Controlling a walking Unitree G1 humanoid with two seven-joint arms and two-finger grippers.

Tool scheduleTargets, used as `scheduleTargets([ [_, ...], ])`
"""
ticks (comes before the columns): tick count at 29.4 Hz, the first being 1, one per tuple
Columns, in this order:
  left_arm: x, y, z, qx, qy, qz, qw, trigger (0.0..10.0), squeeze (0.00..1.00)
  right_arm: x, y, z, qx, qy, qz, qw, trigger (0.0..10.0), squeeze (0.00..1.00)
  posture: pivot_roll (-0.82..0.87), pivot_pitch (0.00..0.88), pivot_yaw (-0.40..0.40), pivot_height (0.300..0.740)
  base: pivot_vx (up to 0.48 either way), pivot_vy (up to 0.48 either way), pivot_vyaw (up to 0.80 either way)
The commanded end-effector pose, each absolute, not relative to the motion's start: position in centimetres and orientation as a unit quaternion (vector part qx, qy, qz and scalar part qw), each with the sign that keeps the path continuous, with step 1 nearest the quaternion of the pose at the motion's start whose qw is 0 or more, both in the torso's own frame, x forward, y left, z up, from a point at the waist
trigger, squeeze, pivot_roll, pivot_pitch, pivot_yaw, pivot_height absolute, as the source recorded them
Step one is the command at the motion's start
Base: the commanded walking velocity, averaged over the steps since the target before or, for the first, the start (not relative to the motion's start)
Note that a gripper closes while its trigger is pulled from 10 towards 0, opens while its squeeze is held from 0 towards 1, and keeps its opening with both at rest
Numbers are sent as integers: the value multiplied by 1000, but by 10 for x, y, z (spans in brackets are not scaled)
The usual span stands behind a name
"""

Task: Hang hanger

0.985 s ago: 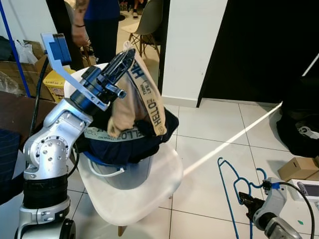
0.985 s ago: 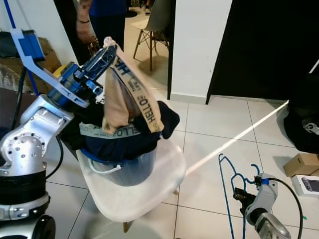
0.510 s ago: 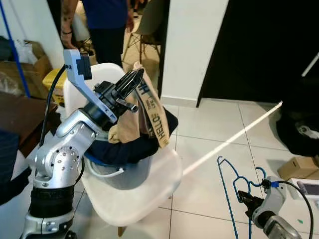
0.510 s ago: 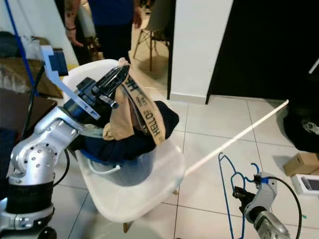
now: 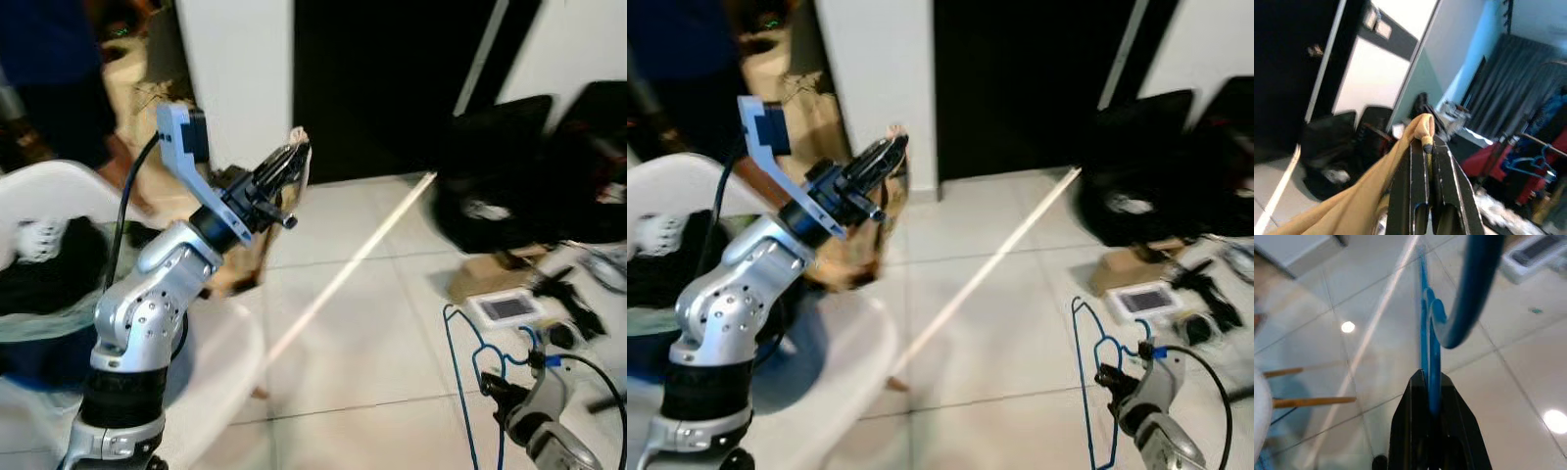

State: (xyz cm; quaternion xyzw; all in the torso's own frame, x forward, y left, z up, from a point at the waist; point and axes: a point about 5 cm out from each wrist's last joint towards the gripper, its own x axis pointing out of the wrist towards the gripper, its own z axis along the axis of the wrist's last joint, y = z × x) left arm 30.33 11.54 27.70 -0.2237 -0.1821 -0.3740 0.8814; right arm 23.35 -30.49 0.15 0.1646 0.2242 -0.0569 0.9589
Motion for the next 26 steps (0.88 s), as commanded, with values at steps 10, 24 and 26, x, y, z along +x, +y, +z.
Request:
scheduleTargets([
  [10, 319, 116, 258, -178, -142, -306, 924, 10000, 0, 227, -304, -4, 163, 230, -60, 958, 10000, 0, -29, 128, -3, 740, 0, -259, -80],
  [24, 335, 114, 227, -23, -72, -221, 972, 10000, 0, 236, -302, 5, 128, 218, -30, 967, 10000, 0, -51, 137, 11, 740, 0, 0, -800],
  [26, 337, 112, 221, -6, -62, -211, 976, 10000, 0, 248, -294, 18, 104, 197, 5, 975, 10000, 0, -57, 140, 14, 740, 0, 0, -800],
])
